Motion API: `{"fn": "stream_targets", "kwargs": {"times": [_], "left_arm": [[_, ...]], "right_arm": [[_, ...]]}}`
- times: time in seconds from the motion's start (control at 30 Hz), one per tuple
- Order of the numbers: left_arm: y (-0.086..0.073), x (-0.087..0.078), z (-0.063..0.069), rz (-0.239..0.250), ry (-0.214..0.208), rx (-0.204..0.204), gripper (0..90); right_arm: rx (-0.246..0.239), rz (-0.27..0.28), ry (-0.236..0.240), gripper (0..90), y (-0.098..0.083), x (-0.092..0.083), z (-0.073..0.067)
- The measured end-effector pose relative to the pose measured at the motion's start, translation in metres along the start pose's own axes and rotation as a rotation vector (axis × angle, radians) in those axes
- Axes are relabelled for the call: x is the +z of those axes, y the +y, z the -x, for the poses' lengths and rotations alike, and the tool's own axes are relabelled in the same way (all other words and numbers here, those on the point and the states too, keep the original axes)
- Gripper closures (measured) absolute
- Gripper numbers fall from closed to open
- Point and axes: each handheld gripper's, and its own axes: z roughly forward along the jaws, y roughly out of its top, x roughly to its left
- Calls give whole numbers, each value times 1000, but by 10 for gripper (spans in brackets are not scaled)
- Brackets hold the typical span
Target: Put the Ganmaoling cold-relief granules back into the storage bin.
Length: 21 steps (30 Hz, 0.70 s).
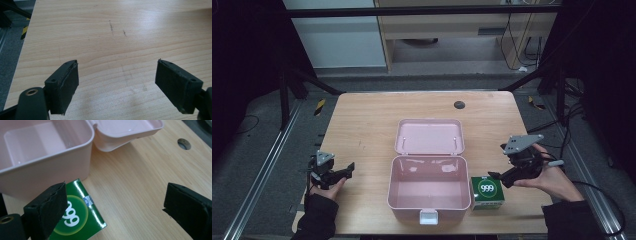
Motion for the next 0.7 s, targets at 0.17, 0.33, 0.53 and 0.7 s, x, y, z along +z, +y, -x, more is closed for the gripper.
{"fn": "stream_targets", "kwargs": {"times": [0.17, 0.33, 0.53, 0.7], "left_arm": [[0, 0, 0, -2, 1, 3, 183], [0, 0, 0, -1, -1, 4, 183], [0, 0, 1, -2, -1, 6, 183], [0, 0, 1, -2, -1, 6, 183]], "right_arm": [[-57, -50, 47, 45, 0, 4, -6], [-89, -85, 85, 41, 0, 8, -10], [-114, -115, 120, 41, 0, 12, -14], [-132, -140, 146, 39, -1, 15, -16]]}}
